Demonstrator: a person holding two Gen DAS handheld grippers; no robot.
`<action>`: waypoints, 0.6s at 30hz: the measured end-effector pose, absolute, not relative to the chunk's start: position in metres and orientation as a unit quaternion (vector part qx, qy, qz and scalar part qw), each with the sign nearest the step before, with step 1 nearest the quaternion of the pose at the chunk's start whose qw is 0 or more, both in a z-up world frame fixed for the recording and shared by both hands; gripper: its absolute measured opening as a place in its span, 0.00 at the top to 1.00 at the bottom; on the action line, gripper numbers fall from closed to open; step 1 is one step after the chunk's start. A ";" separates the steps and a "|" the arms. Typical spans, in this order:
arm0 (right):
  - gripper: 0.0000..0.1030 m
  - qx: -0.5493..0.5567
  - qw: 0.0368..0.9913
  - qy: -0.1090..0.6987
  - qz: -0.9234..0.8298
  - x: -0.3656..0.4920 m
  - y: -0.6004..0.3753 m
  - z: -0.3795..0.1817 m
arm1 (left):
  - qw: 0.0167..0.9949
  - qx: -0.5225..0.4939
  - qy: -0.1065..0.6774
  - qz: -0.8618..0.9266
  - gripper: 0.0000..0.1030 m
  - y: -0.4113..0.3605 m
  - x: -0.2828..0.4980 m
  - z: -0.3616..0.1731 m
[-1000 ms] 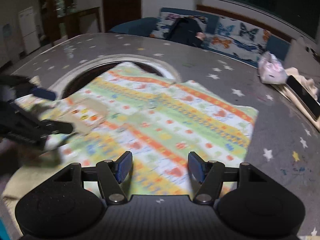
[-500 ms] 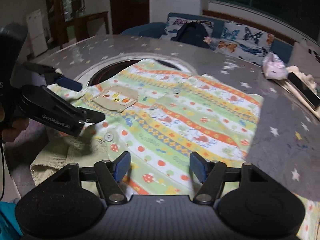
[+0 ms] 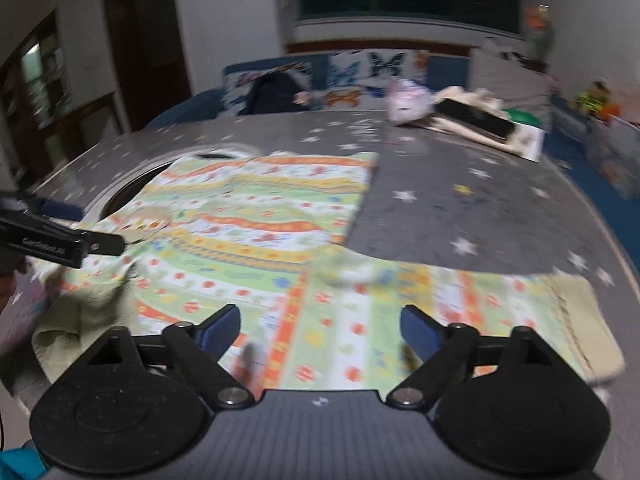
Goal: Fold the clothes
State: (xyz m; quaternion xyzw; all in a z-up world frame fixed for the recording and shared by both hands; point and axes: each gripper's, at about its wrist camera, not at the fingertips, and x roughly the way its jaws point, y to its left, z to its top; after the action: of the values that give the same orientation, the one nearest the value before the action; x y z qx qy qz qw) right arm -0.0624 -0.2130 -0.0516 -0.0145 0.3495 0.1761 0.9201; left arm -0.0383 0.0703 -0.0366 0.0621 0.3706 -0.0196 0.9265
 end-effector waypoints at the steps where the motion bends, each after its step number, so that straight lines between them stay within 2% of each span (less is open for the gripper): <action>1: 0.12 -0.010 0.923 0.347 0.165 -0.065 -0.220 -0.052 | 0.926 0.062 0.371 -0.020 0.00 0.069 -0.038 -0.037; 11: 0.13 -0.003 0.944 0.329 0.019 -0.065 -0.289 -0.060 | 0.926 0.076 0.370 -0.029 0.00 0.054 -0.042 -0.036; 18: 0.21 0.012 0.943 0.328 -0.049 -0.049 -0.329 -0.067 | 0.924 0.081 0.374 -0.026 0.00 0.051 -0.043 -0.036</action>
State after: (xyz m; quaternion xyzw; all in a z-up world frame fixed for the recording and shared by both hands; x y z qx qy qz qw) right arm -0.0492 -0.3289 -0.0673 0.0121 0.3281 -0.0486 0.9433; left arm -0.0431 0.0511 -0.0365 0.0806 0.3736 -0.0262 0.9237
